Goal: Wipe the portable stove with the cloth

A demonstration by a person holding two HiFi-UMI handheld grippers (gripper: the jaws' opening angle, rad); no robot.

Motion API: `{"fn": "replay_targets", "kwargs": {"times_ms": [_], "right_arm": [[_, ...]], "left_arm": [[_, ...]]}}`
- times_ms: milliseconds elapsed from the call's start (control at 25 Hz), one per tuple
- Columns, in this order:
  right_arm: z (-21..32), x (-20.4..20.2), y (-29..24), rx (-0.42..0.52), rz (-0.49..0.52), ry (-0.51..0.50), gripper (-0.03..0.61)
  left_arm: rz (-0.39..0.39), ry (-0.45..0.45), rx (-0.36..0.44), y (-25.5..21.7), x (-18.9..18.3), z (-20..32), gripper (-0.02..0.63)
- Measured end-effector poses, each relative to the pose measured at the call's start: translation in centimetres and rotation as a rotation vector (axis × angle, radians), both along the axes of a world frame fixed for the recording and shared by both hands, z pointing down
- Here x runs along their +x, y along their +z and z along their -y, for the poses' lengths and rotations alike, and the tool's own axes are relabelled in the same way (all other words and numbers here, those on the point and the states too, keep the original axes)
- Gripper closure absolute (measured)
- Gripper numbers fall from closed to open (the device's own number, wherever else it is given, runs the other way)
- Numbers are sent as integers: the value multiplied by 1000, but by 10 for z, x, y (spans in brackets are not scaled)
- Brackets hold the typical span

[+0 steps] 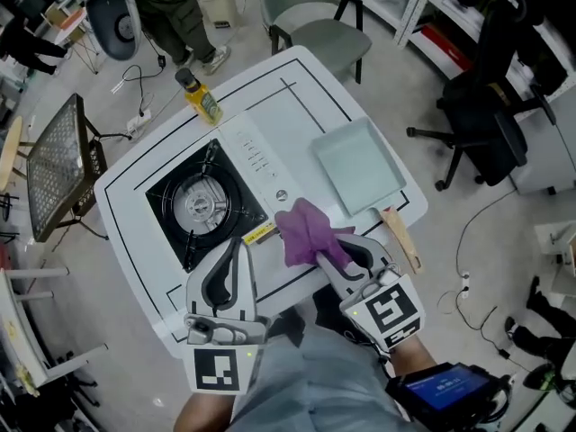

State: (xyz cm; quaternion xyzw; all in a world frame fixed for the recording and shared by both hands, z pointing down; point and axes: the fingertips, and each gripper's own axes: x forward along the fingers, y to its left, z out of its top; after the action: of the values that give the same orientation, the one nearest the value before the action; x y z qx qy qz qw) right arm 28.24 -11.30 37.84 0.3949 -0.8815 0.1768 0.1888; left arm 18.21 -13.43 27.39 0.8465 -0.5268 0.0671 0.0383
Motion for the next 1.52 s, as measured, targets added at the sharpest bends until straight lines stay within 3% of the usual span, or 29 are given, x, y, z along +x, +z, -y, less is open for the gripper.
{"fn": "replay_targets", "kwargs": {"times_ms": [200,440,560,720,960,1200,1320,1440,1520], "right_arm": [[-61,-54,52,-166,54,-12,471],[-75,-124,112,-260,51,-76,471],[-70,-138,127,-246,34,-80,458],[-67,-149,132,-249,33,-131,372],[-74,-138,114,-220,-61,-212,331],[-89,-162,93,-36,-206,-526,319],[-87,-170,99,-3,-274,-601,311],[-81,-171,115,4,-340,-670,307],[-81,-172,128,-13,-373,-722,307]], "left_arm": [[16,33,-69,31,-31,-42,595],[53,-61,-161,76,-93,-72,595],[63,-110,-180,90,-121,-74,595],[48,-148,-191,103,-144,-74,595],[4,-177,-183,97,-164,-78,595],[-37,-204,-167,88,-171,-78,595],[-42,-235,-174,90,-181,-77,595],[-57,-265,-123,85,-189,-68,595],[-62,-296,-143,92,-194,-68,595]]}}
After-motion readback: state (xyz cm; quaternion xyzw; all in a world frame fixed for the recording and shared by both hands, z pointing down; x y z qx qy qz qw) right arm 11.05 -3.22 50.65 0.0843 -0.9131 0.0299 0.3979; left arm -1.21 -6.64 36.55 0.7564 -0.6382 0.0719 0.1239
